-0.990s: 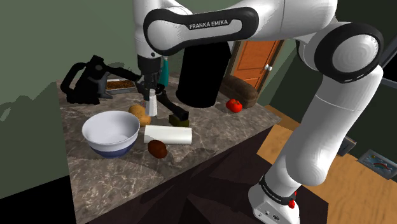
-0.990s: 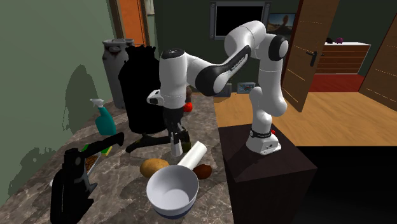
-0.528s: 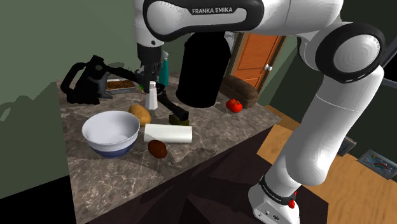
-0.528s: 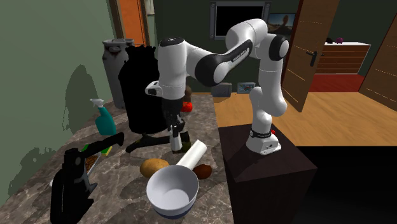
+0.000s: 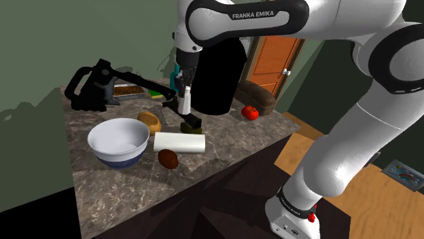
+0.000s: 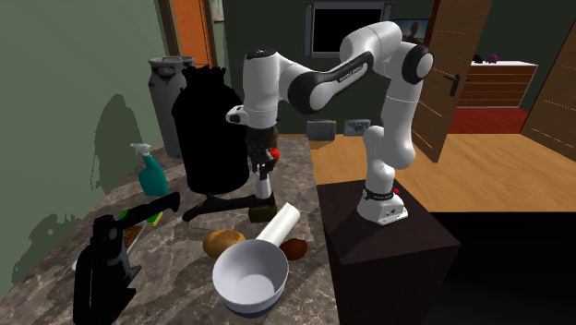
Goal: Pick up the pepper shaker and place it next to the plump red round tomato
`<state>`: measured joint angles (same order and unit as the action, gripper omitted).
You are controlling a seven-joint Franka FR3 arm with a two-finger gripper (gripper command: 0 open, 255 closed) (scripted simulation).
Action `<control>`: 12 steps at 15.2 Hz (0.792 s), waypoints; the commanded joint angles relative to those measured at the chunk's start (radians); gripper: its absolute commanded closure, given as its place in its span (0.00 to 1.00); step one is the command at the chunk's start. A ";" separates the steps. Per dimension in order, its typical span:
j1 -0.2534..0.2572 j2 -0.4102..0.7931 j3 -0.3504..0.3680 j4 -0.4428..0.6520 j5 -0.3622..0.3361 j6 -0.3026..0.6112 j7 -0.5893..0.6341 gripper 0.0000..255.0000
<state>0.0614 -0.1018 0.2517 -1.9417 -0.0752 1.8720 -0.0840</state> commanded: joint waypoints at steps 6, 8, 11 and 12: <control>-0.063 -0.152 -0.100 -0.160 0.020 0.024 -0.172 1.00; -0.079 -0.188 -0.131 -0.198 0.019 0.029 -0.219 1.00; -0.105 -0.237 -0.180 -0.246 0.012 0.034 -0.290 1.00; -0.113 -0.251 -0.196 -0.260 0.008 0.035 -0.314 1.00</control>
<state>-0.0419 -0.3365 0.0739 -2.1876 -0.0636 1.9072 -0.3693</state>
